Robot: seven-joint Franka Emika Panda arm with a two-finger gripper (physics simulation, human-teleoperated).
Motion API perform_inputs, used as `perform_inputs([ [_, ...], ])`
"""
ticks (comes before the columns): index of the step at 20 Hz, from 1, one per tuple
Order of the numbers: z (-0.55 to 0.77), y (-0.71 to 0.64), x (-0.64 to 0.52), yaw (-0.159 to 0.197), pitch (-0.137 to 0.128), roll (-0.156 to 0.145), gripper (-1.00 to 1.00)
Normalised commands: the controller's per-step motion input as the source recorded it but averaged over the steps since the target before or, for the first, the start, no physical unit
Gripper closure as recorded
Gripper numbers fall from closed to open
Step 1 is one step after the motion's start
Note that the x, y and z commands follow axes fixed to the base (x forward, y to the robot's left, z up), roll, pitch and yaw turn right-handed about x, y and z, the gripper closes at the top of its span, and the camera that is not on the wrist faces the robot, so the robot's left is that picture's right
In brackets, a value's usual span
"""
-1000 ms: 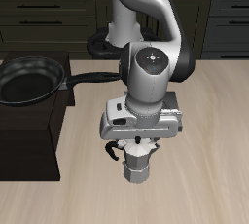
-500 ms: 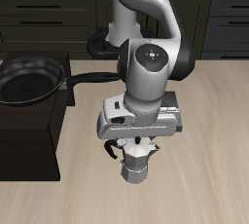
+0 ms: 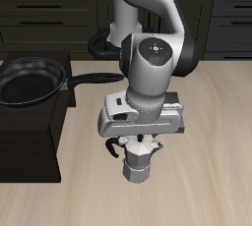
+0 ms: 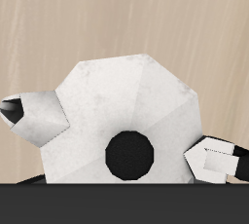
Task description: Place the moka pot on the stove and turn on the stove
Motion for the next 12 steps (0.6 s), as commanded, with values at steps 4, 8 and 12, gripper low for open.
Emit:
perform_inputs([
  [4, 0.28, 0.08, -0.16, -0.008, -0.042, 0.012, 1.00],
  [8, 0.46, 0.08, -0.26, -0.001, -0.059, 0.010, 1.00],
  [12, 0.27, 0.00, -0.19, -0.007, -0.023, 0.016, 1.00],
])
